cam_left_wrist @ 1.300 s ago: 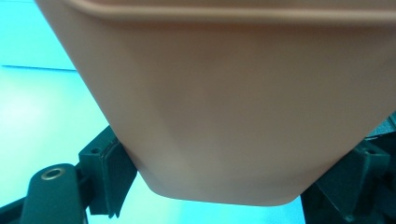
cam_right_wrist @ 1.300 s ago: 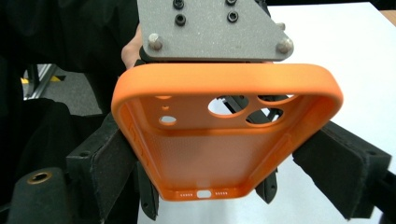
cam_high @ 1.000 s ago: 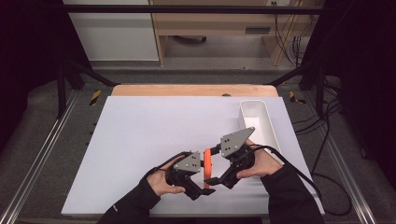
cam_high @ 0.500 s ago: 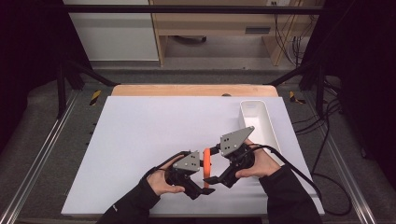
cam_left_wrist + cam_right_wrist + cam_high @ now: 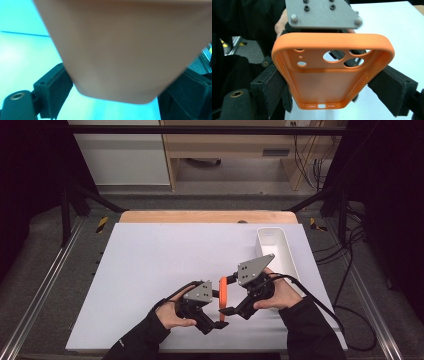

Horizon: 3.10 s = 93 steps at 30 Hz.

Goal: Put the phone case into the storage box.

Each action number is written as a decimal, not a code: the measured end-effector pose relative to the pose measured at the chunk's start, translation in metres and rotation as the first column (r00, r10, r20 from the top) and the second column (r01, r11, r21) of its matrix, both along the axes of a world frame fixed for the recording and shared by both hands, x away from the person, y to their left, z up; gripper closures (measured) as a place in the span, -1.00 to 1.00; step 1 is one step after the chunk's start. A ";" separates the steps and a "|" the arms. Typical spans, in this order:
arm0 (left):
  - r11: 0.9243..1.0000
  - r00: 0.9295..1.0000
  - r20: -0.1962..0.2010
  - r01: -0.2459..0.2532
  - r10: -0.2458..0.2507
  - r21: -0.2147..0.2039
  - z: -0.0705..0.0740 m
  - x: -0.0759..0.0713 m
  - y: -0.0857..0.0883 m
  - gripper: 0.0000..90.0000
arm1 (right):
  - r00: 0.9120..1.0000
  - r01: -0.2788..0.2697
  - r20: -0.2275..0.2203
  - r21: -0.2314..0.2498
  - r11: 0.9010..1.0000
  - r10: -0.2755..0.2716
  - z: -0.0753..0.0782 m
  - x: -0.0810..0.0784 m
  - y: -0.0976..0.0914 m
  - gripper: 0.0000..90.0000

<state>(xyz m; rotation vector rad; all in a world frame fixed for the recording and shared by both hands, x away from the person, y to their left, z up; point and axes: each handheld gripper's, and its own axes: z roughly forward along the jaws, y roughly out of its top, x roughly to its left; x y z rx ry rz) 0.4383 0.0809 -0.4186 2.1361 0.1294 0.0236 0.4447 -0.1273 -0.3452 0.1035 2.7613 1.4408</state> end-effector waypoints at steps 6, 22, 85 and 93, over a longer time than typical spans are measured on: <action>0.998 0.999 -0.010 -0.051 0.051 -0.030 0.004 0.004 0.012 -0.89 | 0.999 0.047 0.013 -0.001 0.999 -0.047 0.009 0.001 -0.009 -0.64; 0.965 0.968 -0.036 -0.249 0.247 -0.078 0.006 0.012 0.052 -0.99 | 0.983 0.178 0.052 -0.001 0.984 -0.178 0.015 0.006 -0.026 -0.64; 0.724 0.741 -0.012 -0.659 0.671 -0.205 -0.021 0.016 0.183 -1.00 | 0.742 0.656 0.033 0.167 0.736 -0.669 0.055 0.025 -0.071 -0.64; 0.713 0.731 -0.019 -0.671 0.682 -0.205 -0.023 0.015 0.192 -1.00 | 0.679 0.719 0.028 0.175 0.673 -0.733 0.060 0.036 -0.080 -0.64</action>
